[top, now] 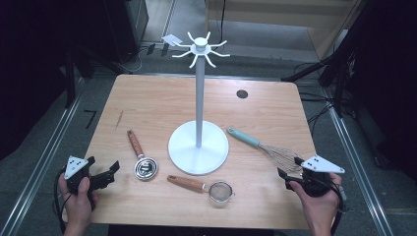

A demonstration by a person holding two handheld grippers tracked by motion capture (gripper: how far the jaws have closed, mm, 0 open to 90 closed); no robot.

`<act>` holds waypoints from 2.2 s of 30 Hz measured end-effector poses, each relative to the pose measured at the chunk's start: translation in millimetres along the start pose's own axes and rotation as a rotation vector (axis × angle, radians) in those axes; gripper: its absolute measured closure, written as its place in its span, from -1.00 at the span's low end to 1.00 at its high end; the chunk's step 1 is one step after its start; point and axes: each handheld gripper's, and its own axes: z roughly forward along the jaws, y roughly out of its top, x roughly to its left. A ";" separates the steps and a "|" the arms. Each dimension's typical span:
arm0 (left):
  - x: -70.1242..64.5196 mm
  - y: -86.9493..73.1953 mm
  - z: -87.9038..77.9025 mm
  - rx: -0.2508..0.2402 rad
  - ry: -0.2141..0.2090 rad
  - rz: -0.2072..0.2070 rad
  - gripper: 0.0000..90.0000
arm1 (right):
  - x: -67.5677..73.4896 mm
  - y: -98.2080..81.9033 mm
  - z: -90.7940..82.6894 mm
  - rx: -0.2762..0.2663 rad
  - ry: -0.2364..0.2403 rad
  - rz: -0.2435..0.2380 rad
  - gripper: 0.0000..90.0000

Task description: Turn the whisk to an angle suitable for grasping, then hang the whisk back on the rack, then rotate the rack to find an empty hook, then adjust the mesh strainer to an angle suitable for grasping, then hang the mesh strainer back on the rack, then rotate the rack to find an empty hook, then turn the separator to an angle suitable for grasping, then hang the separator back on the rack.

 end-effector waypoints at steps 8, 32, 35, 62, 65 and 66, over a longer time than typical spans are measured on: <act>0.2 -1.0 -1.1 0.001 -0.015 -0.003 -0.87 | -7.1 32.6 19.9 0.080 0.043 -0.085 -0.18; -0.8 -0.7 -0.6 0.011 -0.016 0.007 -0.87 | -15.2 93.3 71.9 0.269 0.095 -0.218 0.09; -0.9 -0.6 -0.7 0.013 -0.016 0.011 -0.86 | -15.1 99.7 78.5 0.318 0.102 -0.252 0.09; -0.8 -0.5 -0.3 0.011 -0.029 0.012 -0.86 | -13.4 119.5 131.2 0.584 0.181 -0.341 0.26; -0.9 -0.4 -0.2 0.014 -0.030 0.016 -0.86 | -13.3 121.0 132.4 0.585 0.182 -0.351 0.27; -0.9 -0.4 -0.3 0.015 -0.031 0.017 -0.86 | -12.8 122.0 132.6 0.591 0.184 -0.354 0.29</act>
